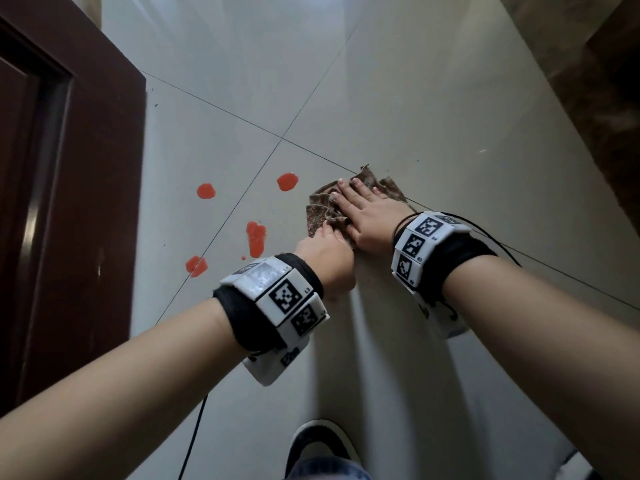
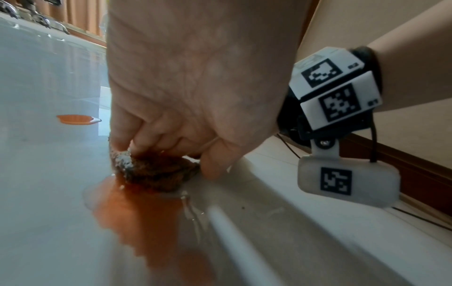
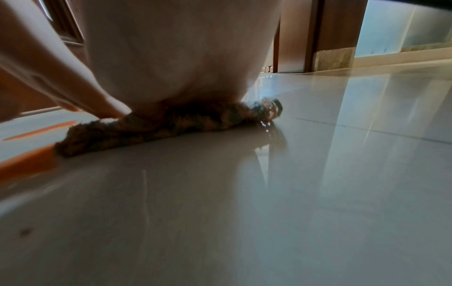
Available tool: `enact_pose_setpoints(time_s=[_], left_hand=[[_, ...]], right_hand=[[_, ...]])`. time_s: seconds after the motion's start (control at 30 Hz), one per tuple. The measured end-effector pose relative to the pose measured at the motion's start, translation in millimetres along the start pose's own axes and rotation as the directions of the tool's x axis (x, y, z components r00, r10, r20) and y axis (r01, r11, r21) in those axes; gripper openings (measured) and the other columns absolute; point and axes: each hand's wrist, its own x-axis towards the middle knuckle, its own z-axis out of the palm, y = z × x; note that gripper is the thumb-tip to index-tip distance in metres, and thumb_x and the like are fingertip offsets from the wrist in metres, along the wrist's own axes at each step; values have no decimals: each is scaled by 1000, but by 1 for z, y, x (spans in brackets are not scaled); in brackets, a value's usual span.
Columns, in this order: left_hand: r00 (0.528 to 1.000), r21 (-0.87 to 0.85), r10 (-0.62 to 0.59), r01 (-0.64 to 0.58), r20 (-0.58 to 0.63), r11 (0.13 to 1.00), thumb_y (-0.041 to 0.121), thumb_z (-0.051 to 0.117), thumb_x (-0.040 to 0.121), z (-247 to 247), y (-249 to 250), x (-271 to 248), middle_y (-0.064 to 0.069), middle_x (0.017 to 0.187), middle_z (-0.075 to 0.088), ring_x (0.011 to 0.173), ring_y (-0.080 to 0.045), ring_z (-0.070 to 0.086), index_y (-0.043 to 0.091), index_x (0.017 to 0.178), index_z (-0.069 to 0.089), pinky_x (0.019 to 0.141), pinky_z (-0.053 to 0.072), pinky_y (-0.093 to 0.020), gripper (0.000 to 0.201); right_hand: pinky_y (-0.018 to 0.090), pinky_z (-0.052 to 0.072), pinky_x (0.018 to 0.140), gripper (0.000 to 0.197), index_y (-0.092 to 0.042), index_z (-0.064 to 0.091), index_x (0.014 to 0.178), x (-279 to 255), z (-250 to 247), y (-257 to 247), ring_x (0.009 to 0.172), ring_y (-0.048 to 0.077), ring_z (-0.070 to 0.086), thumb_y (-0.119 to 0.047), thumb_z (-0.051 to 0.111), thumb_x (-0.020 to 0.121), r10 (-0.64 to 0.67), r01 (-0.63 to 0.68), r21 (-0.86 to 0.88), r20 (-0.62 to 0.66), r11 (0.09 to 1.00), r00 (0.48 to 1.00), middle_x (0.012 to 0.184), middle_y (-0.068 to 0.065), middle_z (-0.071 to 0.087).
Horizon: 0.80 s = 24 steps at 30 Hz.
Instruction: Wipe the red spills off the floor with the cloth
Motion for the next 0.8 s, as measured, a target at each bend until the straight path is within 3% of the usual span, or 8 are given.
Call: enact_pose_setpoints(time_s=[0.27,0.53,0.8], left_hand=[[996,-100,-57,49,-73,994,18,39,92,-11,-20,22,-22,158,1,148,-28,7,-4,149,5,119,15,-37,70],[993,-83,-59,50,-107,995,24,34,96,-39,-23,48,-23,157,5,147,-29,10,-1,147,16,120,14,-39,60],[997,-34,2,-5,-76,999,26,29,98,-59,-9,66,-15,159,-7,149,-23,-1,2,150,2,121,9,-38,63]], right_hand=[[35,-1,120,62,-16,-2,152,23,-11,-5,148,17,-6,-37,24,100,63,-65,-30,-54,997,997,160,3,-9],[36,-5,119,65,-12,-2,152,37,-20,-3,148,22,-9,-42,21,100,253,-250,42,-71,967,965,160,8,-10],[38,-6,119,66,-10,-6,151,34,-23,20,147,26,-11,-39,23,100,396,-385,134,-65,913,916,159,11,-15]])
